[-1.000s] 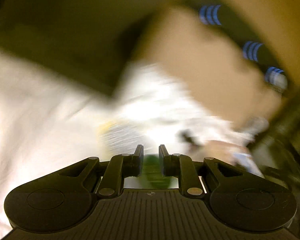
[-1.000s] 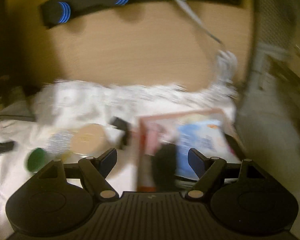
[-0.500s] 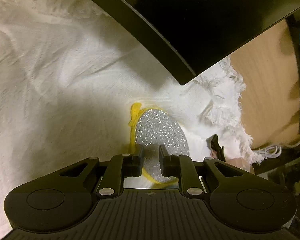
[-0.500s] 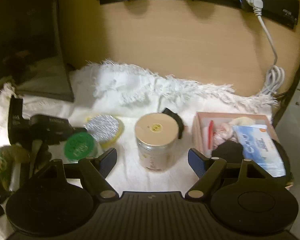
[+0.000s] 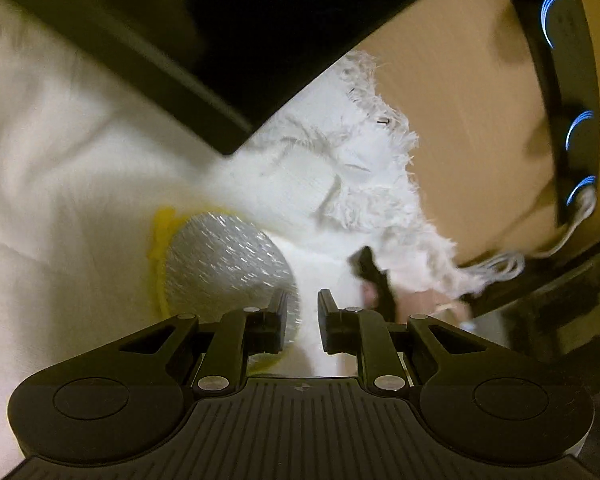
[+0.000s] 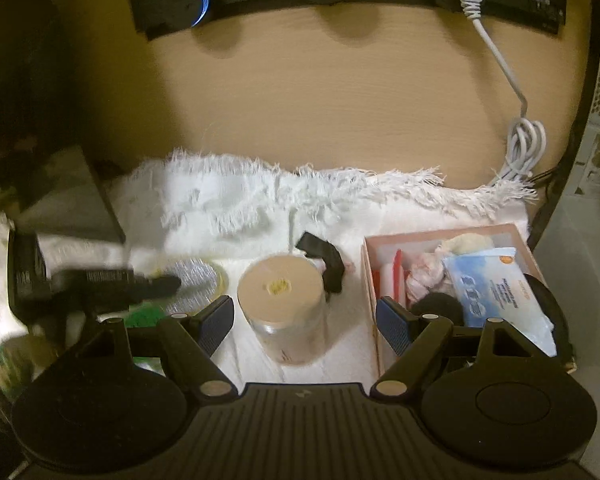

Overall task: Organize soft objects
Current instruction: 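Grasp the silver glitter sponge by its yellow rim with the left tool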

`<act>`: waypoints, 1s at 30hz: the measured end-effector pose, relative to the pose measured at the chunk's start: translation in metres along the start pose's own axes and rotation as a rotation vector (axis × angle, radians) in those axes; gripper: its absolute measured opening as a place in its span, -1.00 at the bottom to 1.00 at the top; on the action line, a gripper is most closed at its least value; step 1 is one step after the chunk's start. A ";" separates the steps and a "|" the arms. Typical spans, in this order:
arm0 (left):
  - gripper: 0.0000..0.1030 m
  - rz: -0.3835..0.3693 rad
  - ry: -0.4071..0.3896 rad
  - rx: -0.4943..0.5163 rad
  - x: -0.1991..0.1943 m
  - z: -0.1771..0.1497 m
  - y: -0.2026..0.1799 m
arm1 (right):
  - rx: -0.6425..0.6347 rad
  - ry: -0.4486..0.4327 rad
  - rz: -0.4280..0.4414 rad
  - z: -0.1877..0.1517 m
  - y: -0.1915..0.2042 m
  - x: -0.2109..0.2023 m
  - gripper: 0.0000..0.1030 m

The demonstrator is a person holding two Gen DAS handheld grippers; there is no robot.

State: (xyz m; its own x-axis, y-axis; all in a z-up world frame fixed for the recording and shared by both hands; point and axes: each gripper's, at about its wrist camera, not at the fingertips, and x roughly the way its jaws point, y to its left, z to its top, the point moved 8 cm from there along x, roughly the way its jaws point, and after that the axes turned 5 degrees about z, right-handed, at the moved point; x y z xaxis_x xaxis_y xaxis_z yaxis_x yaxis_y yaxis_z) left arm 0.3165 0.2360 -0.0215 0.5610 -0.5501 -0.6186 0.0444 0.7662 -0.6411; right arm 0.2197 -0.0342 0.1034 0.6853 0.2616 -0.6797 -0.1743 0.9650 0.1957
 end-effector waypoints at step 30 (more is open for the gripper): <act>0.16 -0.018 0.044 -0.006 0.001 0.011 0.055 | 0.103 0.553 0.110 0.016 0.080 0.241 -0.75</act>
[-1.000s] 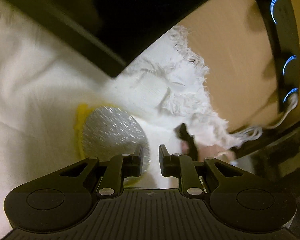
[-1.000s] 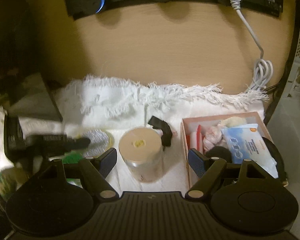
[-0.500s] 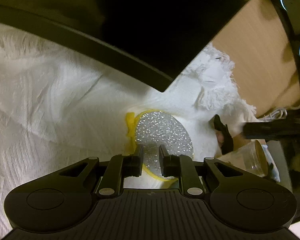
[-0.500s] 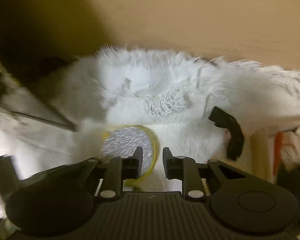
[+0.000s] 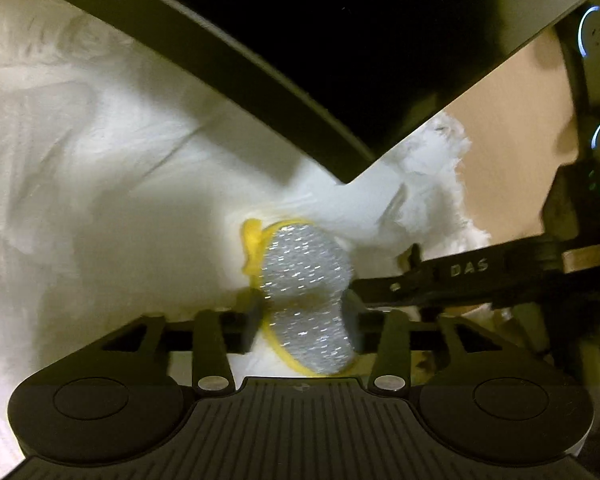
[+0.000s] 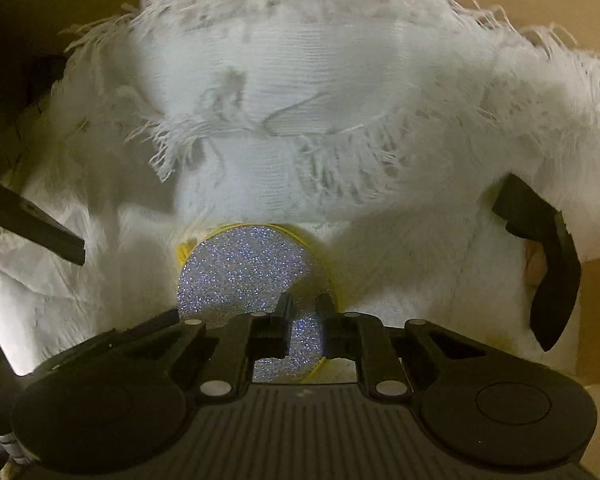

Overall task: Organize soft objects
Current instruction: 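Grasp the silver glitter sponge by its yellow rim with the left tool, then lift the glitter sponge upright with the left tool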

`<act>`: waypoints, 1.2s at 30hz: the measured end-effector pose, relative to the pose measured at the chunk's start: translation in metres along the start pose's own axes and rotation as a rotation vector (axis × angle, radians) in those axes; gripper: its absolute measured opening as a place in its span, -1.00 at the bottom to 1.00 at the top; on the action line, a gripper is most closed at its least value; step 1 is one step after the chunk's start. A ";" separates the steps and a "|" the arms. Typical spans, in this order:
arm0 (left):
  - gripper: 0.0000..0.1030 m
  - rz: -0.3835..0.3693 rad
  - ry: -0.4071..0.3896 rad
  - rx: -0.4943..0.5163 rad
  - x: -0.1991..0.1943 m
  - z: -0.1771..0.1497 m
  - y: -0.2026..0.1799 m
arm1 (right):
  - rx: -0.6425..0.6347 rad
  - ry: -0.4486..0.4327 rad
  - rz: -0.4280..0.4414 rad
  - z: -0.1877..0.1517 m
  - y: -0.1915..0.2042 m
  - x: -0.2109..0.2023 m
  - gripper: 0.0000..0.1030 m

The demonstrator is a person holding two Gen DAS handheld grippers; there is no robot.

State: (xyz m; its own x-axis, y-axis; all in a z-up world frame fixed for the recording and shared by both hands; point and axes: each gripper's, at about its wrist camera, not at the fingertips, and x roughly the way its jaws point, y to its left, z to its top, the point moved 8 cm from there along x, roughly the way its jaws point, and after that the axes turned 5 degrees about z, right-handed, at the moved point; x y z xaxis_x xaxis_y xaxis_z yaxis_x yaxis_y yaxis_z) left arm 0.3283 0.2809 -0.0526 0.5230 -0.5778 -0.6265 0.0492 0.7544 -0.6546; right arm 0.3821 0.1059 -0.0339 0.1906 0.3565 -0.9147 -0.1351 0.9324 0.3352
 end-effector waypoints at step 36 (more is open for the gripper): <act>-0.50 -0.117 0.051 -0.127 0.026 -0.006 -0.001 | 0.003 -0.021 0.002 -0.001 -0.004 0.001 -0.75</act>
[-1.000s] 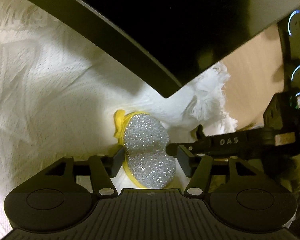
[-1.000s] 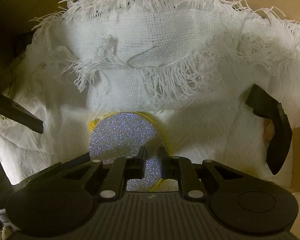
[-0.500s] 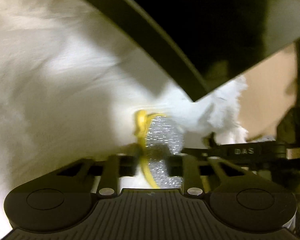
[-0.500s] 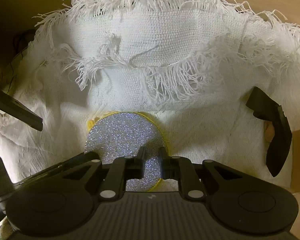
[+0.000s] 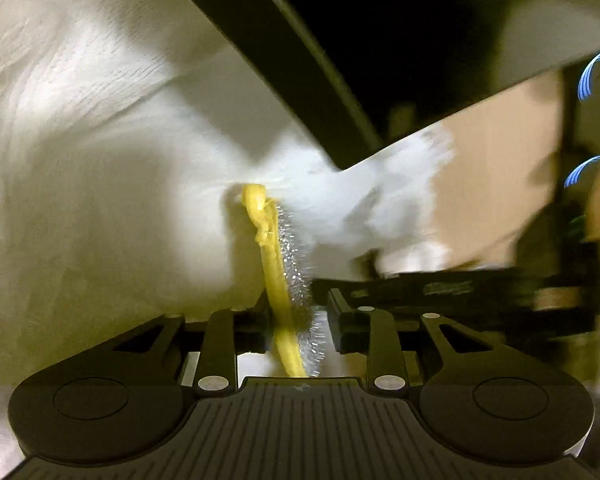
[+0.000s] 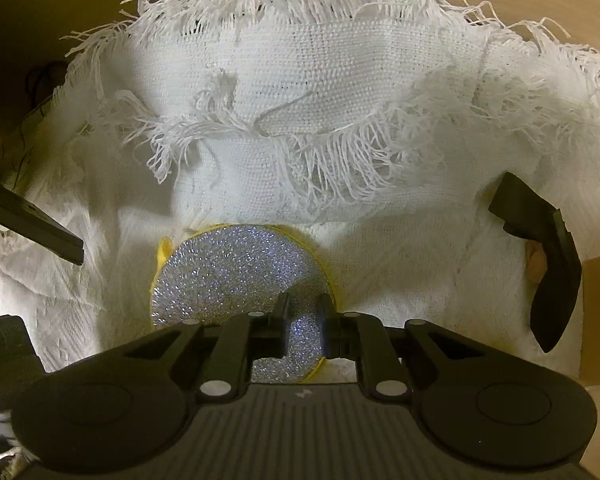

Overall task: Organize soft objects
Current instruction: 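Lift the glitter sponge upright with the left tool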

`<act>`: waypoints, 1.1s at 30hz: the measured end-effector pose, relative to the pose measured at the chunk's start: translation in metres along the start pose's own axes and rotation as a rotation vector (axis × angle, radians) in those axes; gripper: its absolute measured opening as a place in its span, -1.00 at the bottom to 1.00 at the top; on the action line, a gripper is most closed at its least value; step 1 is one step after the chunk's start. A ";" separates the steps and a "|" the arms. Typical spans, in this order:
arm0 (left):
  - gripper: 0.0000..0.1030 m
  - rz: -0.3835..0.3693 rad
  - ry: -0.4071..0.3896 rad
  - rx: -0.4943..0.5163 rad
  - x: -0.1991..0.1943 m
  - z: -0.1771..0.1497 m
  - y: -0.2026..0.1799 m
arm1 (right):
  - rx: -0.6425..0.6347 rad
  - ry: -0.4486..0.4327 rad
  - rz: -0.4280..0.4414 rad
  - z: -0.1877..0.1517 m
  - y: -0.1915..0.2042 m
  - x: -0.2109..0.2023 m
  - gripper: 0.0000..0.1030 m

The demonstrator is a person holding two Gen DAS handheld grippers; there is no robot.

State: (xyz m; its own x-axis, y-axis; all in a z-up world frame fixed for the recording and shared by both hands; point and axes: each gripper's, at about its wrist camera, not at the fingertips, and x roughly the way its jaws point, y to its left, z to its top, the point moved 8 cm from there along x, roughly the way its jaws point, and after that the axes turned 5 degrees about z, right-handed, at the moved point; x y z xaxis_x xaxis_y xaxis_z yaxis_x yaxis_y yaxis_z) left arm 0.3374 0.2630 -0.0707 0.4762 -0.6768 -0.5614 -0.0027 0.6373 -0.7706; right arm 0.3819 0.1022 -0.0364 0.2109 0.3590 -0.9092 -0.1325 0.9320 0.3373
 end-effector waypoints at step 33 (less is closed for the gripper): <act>-0.66 0.101 -0.098 0.241 -0.022 0.002 -0.052 | -0.176 -0.052 -0.242 0.045 -0.077 -0.085 -0.64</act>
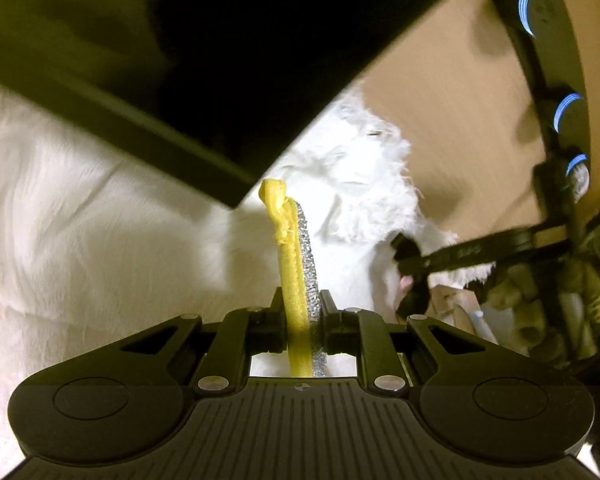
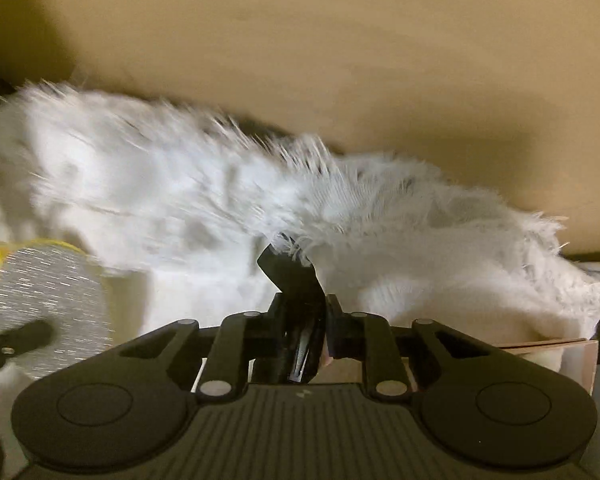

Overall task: Organize soft objects
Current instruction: 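Lift the glitter sponge upright with the left tool, then carry the sponge over the pink box with the left tool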

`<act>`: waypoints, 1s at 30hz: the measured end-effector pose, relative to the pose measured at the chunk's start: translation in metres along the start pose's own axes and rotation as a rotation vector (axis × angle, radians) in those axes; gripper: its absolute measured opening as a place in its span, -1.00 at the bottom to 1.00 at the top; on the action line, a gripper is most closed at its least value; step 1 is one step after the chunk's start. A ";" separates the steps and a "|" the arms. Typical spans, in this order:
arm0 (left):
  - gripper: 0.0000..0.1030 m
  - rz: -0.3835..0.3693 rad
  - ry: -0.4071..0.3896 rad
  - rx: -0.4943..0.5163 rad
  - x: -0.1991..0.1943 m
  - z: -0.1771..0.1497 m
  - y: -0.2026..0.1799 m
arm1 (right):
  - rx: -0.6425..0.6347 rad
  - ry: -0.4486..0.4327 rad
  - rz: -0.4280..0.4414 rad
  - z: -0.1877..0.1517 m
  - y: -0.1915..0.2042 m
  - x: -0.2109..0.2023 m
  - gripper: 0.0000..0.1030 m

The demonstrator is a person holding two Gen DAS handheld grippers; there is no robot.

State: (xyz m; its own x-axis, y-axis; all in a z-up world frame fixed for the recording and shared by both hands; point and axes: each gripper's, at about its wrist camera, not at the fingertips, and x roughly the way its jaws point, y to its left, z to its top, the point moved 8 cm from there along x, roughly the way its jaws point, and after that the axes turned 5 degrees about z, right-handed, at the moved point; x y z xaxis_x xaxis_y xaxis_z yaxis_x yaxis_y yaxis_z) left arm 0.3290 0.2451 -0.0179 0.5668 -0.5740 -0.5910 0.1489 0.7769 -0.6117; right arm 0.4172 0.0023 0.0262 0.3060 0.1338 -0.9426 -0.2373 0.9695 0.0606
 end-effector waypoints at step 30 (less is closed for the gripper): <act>-0.63 -0.320 0.066 0.131 0.031 -0.035 -0.270 | 0.134 -0.508 -0.073 -0.091 -0.101 -0.252 -0.63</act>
State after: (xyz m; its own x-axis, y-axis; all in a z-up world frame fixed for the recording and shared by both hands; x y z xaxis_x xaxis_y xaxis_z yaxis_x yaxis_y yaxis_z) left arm 0.2781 0.0085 0.1108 0.4220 -0.8057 -0.4157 0.4152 0.5794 -0.7014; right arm 0.2805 -0.1483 0.2274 0.7333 0.1148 -0.6701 -0.0884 0.9934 0.0735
